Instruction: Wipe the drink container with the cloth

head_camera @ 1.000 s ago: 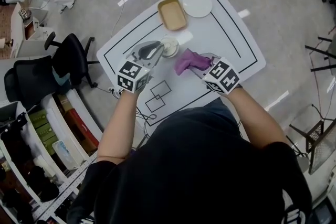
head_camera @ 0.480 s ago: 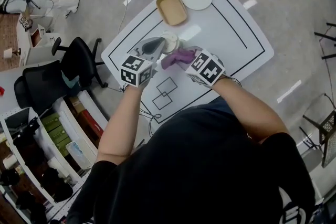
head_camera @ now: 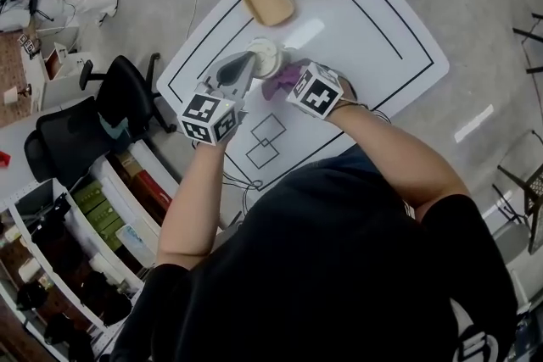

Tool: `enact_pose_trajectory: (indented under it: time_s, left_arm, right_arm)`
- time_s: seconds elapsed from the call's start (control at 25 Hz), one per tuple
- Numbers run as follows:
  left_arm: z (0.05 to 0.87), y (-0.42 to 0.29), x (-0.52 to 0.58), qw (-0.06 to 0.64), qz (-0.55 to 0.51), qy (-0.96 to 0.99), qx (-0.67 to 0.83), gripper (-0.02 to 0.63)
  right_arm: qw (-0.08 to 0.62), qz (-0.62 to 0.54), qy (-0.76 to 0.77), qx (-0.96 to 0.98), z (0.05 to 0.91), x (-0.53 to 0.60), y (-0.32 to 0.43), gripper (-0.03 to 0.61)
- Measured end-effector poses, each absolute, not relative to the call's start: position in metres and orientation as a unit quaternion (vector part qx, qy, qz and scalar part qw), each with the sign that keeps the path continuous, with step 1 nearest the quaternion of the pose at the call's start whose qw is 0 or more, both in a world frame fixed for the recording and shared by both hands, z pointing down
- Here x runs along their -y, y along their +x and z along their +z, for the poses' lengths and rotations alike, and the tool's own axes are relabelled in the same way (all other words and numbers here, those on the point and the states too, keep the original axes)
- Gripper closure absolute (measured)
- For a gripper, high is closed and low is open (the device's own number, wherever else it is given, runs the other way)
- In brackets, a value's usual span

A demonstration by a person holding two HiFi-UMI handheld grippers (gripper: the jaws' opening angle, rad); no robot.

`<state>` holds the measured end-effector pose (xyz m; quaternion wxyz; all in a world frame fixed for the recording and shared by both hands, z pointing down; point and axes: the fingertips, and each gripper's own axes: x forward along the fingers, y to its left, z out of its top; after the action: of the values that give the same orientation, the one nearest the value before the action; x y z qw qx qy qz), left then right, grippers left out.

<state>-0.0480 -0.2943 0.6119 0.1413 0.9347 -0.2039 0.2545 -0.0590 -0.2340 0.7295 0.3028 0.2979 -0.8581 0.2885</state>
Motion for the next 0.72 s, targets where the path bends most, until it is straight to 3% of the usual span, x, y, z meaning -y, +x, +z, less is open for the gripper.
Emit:
enact_pose_trajectory:
  time_s: [0.36, 0.72]
  left_arm:
    - [0.618, -0.047, 0.297, 0.137, 0.248, 0.938, 0.202, 0.594]
    - [0.617, -0.051, 0.295, 0.135, 0.249, 0.938, 0.201, 0.593]
  right_arm:
    - [0.355, 0.314, 0.291, 0.831, 0.787, 0.242, -0.059, 0.503]
    - [0.372, 0.301, 0.281, 0.832, 0.766, 0.216, -0.037, 0.502]
